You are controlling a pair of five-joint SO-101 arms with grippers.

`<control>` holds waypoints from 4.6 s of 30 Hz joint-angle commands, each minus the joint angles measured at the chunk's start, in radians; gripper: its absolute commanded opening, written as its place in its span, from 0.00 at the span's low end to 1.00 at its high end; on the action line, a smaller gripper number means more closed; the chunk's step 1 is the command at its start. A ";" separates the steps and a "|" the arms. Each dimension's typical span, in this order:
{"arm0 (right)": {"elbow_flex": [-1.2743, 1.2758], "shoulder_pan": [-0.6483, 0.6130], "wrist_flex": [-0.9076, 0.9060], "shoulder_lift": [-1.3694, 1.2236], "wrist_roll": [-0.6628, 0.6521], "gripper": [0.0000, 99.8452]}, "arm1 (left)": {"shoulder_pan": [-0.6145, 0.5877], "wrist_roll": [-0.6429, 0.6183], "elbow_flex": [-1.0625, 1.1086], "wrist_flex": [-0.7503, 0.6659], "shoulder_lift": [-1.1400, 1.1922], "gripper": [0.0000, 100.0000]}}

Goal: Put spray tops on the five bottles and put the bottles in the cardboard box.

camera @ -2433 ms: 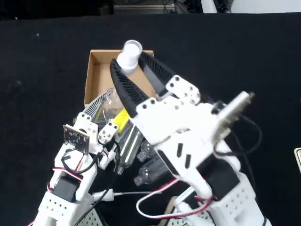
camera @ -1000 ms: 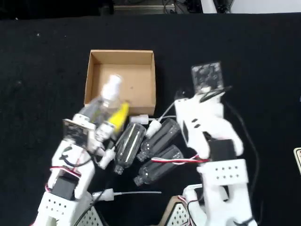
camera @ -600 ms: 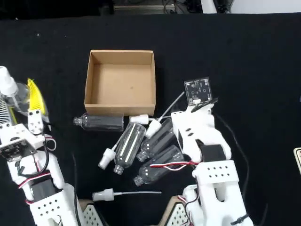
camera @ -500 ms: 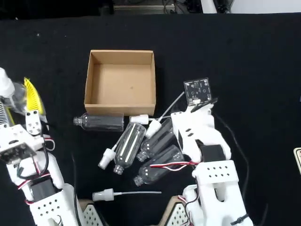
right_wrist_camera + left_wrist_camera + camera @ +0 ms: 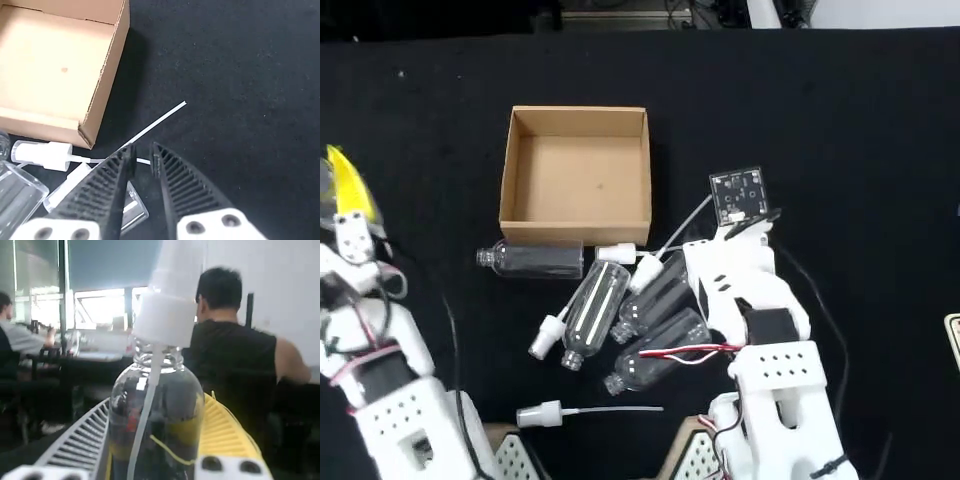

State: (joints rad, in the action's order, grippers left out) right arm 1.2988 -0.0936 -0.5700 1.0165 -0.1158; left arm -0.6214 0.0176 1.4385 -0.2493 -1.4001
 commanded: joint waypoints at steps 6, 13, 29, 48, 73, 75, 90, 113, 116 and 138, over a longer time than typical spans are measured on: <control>-0.002 0.005 0.031 0.001 -0.008 0.03 | -0.131 -0.003 -0.171 -0.241 0.430 0.03; -0.002 0.005 0.031 0.001 -0.008 0.03 | -0.160 -0.002 -0.087 -0.667 0.732 0.03; -0.001 0.009 0.031 0.001 -0.014 0.03 | -0.223 -0.011 -0.176 -0.964 1.272 0.03; -0.001 0.009 0.031 0.001 -0.014 0.03 | -0.374 -0.011 -0.398 -1.149 1.769 0.03; -0.001 0.009 0.031 0.001 -0.015 0.03 | -0.378 -0.011 -0.314 -1.151 1.786 0.03; -0.001 0.009 0.031 0.001 -0.015 0.03 | -0.378 -0.011 -0.314 -1.151 1.786 0.03; -0.001 0.009 0.031 0.001 -0.015 0.02 | -0.380 -0.011 -0.265 -1.151 1.786 0.19; -0.001 0.009 0.031 0.001 -0.015 0.02 | -0.410 -0.003 -0.277 -1.229 1.775 0.27; -0.001 0.009 0.031 0.001 -0.015 0.02 | -0.410 -0.003 -0.280 -1.232 1.775 0.27; -0.001 0.009 0.031 0.001 -0.015 0.02 | -0.384 -0.012 -0.275 -0.839 1.448 0.27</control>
State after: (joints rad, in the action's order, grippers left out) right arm 1.3019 -0.0936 -0.5700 1.0165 -0.1220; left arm -1.0265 0.0146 1.1745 -1.3188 0.2171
